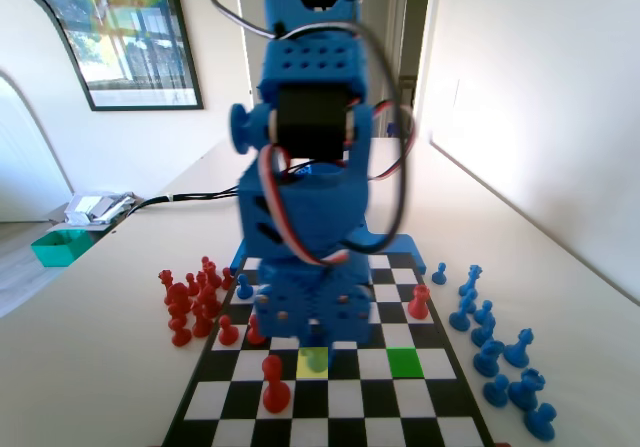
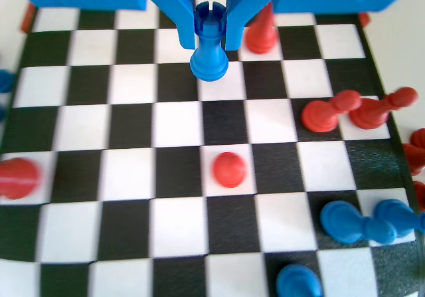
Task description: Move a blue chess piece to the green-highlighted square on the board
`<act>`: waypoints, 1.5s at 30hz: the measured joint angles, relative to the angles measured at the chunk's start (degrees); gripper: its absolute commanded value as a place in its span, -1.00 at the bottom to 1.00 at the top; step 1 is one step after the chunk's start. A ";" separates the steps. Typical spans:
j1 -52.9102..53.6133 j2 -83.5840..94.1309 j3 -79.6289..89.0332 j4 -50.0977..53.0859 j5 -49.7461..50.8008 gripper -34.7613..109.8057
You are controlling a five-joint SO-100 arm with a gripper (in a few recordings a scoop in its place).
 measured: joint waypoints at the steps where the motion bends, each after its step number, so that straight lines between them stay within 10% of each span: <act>1: -0.62 0.00 -0.62 0.79 0.44 -0.51; 45: -14.15 -2.37 -2.46 -0.62 9.40 -0.51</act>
